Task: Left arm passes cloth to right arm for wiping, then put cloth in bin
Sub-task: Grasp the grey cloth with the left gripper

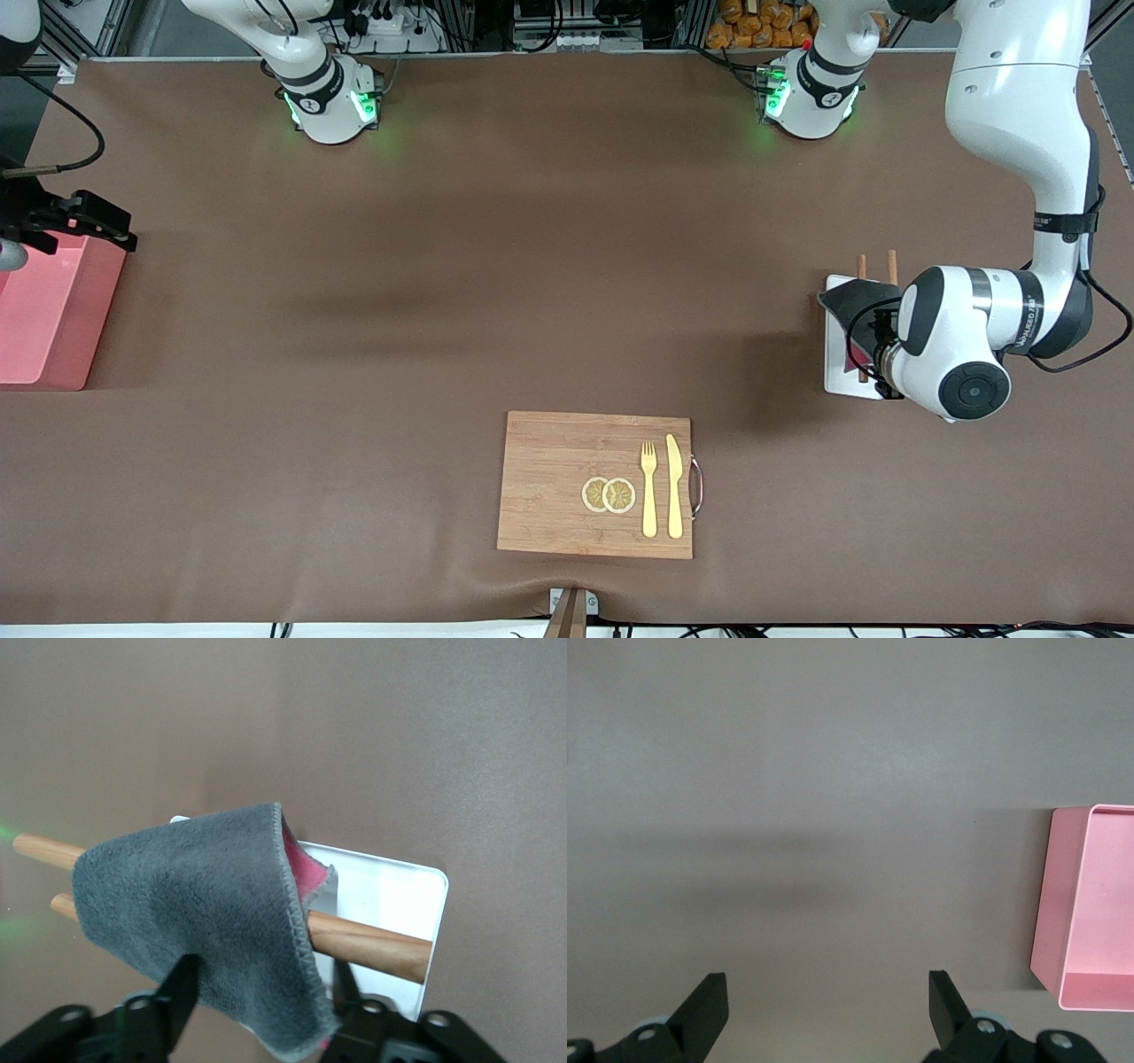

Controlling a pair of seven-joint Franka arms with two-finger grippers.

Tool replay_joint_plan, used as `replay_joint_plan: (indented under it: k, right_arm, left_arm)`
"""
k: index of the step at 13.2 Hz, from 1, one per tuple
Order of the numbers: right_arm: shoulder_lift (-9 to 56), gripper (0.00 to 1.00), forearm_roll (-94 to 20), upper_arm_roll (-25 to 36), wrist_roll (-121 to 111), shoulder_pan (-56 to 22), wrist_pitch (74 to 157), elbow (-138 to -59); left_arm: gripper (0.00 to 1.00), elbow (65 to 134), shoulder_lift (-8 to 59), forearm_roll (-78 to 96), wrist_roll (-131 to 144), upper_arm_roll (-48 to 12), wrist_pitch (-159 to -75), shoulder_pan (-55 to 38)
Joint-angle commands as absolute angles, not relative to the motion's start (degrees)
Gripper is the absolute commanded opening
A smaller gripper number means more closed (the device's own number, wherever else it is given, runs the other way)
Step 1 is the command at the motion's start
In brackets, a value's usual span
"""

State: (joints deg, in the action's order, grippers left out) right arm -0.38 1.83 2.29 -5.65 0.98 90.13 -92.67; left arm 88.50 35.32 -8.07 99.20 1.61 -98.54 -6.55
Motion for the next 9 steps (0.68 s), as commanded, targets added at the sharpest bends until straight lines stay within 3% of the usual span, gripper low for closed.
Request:
replay_joint_plan:
  k: [1, 9]
  right_arm:
    - [-0.27, 1.00, 1.23, 2.20, -4.75, 1.05, 90.17, -92.64]
    - [-0.44, 1.00, 1.32, 2.11, -4.75, 0.97, 89.74, -92.55]
  left_arm:
    - [0.00, 88.95, 33.93, -9.67, 100.11, 1.49, -98.70, -6.86]
    - [0.00, 88.68, 29.37, -9.67, 99.06, 1.15, -96.51, -6.51]
